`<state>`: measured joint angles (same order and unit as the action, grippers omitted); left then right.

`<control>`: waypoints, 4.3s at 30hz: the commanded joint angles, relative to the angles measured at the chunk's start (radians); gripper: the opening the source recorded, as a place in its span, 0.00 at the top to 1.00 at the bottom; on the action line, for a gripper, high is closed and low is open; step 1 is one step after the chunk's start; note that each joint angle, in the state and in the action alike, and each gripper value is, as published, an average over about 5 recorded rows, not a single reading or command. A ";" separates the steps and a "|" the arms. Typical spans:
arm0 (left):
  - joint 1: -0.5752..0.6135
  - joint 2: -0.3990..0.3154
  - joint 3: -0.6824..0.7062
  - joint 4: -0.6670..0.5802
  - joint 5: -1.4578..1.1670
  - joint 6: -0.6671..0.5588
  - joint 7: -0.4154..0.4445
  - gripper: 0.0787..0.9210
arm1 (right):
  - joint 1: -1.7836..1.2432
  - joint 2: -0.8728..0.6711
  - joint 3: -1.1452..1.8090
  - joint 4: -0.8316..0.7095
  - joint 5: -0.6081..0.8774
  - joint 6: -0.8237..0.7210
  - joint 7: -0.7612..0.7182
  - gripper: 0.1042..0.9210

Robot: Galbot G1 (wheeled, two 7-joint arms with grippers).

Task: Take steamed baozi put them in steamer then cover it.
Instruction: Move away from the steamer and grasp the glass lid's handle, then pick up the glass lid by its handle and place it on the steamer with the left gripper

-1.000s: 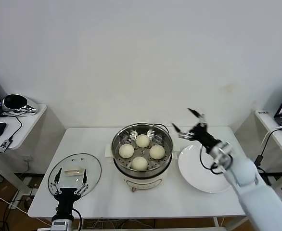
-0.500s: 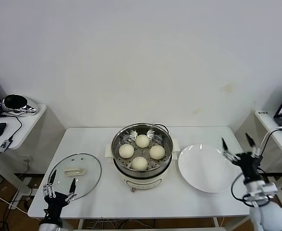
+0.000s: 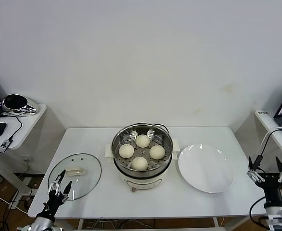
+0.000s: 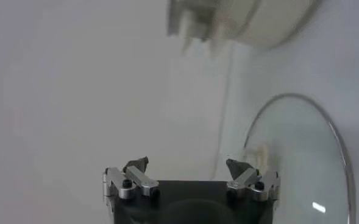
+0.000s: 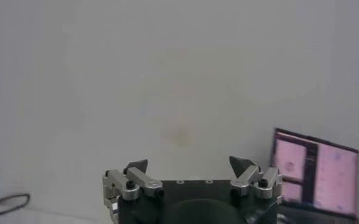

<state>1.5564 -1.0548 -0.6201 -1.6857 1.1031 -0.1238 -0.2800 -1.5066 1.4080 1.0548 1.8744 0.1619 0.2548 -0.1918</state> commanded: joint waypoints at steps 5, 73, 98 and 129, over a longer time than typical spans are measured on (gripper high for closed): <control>-0.248 0.056 0.089 0.216 0.113 -0.005 0.027 0.12 | -0.051 0.056 0.048 0.014 -0.025 0.022 0.009 0.12; -0.101 0.132 -0.081 -0.133 -0.198 0.166 0.157 0.92 | -0.095 0.030 -0.022 0.040 -0.031 0.021 -0.008 0.12; -0.650 0.235 0.618 -0.401 -0.233 0.666 0.382 0.92 | -0.054 0.104 -0.107 0.051 -0.214 -0.019 0.035 0.12; -0.840 -0.104 0.894 -0.117 0.036 0.733 0.497 0.92 | -0.048 0.130 -0.134 0.020 -0.272 -0.028 0.056 0.12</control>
<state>0.7508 -1.0986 0.2253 -1.8657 1.0842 0.5950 0.2077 -1.5547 1.5367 0.9253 1.8970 -0.1007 0.2259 -0.1365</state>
